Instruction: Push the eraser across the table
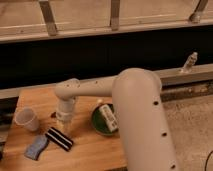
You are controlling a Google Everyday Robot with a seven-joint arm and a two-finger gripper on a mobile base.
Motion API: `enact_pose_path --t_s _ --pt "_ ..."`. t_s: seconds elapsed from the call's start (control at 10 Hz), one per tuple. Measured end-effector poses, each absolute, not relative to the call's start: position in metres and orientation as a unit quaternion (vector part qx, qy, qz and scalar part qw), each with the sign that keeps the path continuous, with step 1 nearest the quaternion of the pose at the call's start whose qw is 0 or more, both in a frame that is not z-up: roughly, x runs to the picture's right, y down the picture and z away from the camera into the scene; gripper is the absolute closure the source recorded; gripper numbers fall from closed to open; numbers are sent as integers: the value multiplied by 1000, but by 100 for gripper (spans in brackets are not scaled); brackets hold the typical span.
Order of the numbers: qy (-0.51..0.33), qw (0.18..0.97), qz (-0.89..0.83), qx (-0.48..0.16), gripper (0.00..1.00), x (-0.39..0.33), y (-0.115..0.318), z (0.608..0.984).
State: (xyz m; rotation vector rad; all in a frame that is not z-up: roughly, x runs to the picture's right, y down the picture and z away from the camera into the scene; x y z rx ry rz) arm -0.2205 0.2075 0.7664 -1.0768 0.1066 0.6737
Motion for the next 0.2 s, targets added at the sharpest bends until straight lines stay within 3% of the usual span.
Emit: enact_pose_path --t_s 0.2 --pt "42 816 344 -463 100 -199 168 753"
